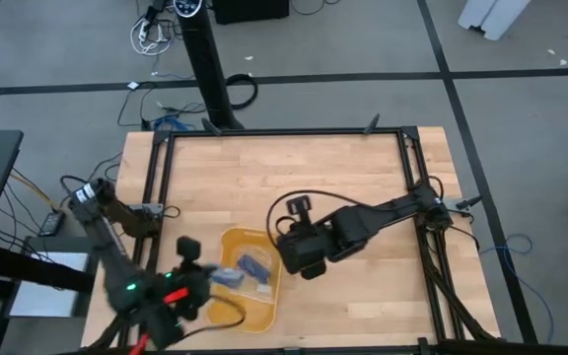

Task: Roll bandage
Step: Put the transparent zip bag with the blue bandage into the yellow bin, then move the yellow bin to the middle center of the table

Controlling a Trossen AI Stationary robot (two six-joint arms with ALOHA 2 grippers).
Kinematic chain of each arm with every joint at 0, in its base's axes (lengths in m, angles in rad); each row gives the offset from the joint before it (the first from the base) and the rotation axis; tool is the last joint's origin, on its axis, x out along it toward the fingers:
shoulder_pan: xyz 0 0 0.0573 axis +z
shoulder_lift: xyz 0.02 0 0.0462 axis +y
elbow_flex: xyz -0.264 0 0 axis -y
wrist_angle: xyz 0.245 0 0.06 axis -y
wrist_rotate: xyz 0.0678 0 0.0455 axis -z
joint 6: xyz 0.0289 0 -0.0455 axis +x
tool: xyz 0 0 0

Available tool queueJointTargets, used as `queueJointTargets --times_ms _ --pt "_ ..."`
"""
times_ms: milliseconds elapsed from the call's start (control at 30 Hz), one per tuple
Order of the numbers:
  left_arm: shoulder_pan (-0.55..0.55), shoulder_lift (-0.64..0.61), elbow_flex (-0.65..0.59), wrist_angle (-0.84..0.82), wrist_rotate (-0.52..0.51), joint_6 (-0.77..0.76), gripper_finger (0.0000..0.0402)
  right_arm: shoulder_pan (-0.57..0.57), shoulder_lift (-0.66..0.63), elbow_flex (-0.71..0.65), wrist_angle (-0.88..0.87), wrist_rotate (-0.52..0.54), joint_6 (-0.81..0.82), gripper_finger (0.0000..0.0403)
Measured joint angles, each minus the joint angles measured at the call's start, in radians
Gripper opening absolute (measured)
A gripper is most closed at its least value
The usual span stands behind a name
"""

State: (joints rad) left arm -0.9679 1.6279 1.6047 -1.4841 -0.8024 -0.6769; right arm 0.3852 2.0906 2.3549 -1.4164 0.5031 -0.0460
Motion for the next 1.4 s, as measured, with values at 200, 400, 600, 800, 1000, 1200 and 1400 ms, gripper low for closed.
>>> queueJointTargets --times_ms 200,400,600,800,1000,1200,1400 --pt "0.157 0.000 -0.100 0.034 -0.056 0.142 0.0000 0.041 -0.076 -0.071 -0.038 0.080 0.081 0.0000" --pt "0.286 -0.001 -0.170 0.189 -0.094 0.294 0.0000 0.059 -0.113 -0.186 -0.037 0.106 0.132 0.0000" --pt "0.320 0.000 -0.260 0.383 0.031 0.385 0.0000 0.066 -0.162 -0.321 -0.017 0.110 0.197 0.0000" --pt "0.320 0.004 -0.343 0.533 0.252 0.329 0.0013 0.083 -0.229 -0.459 0.060 0.105 0.241 0.0000" --pt "0.304 0.004 -0.351 0.655 0.399 0.325 0.0056 0.093 -0.278 -0.562 0.153 0.090 0.276 0.0011" --pt "0.289 0.003 -0.310 0.675 0.488 0.263 0.0119 0.093 -0.289 -0.611 0.202 0.051 0.285 0.0036" --pt "0.265 0.003 -0.282 0.678 0.512 0.200 0.0178 0.093 -0.289 -0.658 0.305 -0.056 0.275 0.0068"
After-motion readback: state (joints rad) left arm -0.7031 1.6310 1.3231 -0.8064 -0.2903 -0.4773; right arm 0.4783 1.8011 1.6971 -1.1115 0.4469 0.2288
